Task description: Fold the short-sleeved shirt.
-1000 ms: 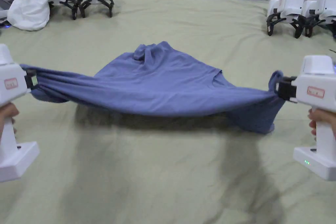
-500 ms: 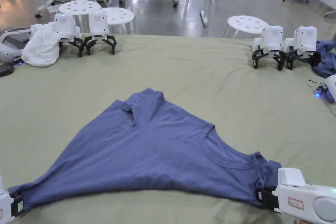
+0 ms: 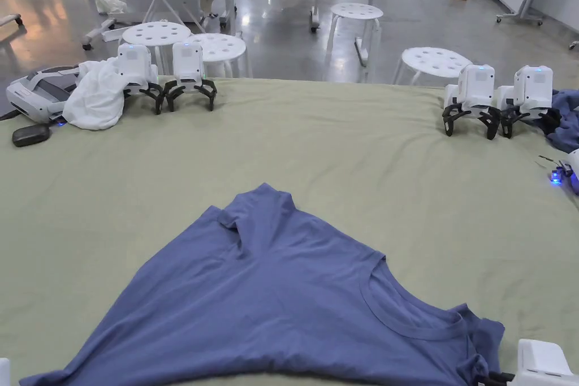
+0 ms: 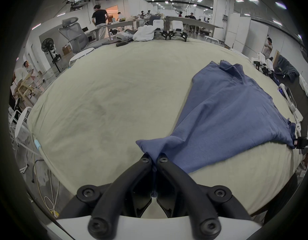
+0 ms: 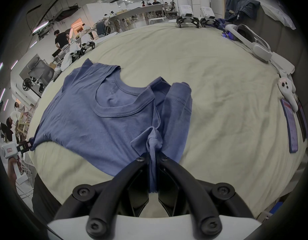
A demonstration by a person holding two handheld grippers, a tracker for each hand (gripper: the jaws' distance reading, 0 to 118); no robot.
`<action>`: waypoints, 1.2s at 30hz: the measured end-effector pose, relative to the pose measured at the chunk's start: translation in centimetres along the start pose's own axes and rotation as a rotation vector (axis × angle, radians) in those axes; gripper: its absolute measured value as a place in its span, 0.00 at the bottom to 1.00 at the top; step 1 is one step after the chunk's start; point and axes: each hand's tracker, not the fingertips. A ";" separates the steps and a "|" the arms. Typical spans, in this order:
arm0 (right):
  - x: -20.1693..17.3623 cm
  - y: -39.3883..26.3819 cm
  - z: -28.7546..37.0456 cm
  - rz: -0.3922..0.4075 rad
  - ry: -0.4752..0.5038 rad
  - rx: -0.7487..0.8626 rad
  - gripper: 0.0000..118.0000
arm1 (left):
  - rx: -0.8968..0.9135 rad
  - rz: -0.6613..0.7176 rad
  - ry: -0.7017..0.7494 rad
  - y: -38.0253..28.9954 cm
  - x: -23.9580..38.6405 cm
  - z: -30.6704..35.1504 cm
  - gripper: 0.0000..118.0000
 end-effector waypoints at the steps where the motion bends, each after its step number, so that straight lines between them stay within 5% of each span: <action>1: 0.2 -0.4 0.2 -0.003 -0.002 -0.003 0.06 | -0.008 0.004 -0.003 -0.4 -0.1 0.1 0.00; 14: -0.5 -1.2 0.5 -0.015 -0.038 0.016 0.08 | 0.010 -0.047 0.028 -1.4 1.2 1.0 0.06; 17: -1.1 -0.5 2.1 0.008 -0.108 0.090 0.25 | 0.115 -0.049 0.081 -0.4 2.1 3.0 0.42; 18: -1.5 -0.1 2.9 0.030 -0.152 0.135 0.44 | 0.171 -0.053 0.082 0.1 2.6 3.9 0.70; 20: -2.3 0.9 4.7 0.069 -0.198 0.238 0.76 | 0.284 -0.063 0.058 1.5 3.5 5.9 0.99; 22: -3.2 2.2 7.2 0.088 -0.197 0.359 0.88 | 0.422 -0.092 0.049 3.1 5.2 8.5 1.00; 31: -8.9 5.6 15.8 0.188 -0.179 0.698 0.90 | 0.789 -0.138 -0.019 8.4 11.3 16.2 1.00; 35: -11.1 5.6 17.9 0.209 -0.168 0.748 0.88 | 0.826 -0.145 -0.015 9.5 13.1 17.5 1.00; 36: -11.7 5.6 18.4 0.222 -0.164 0.750 0.78 | 0.826 -0.146 -0.020 9.6 13.5 17.8 0.99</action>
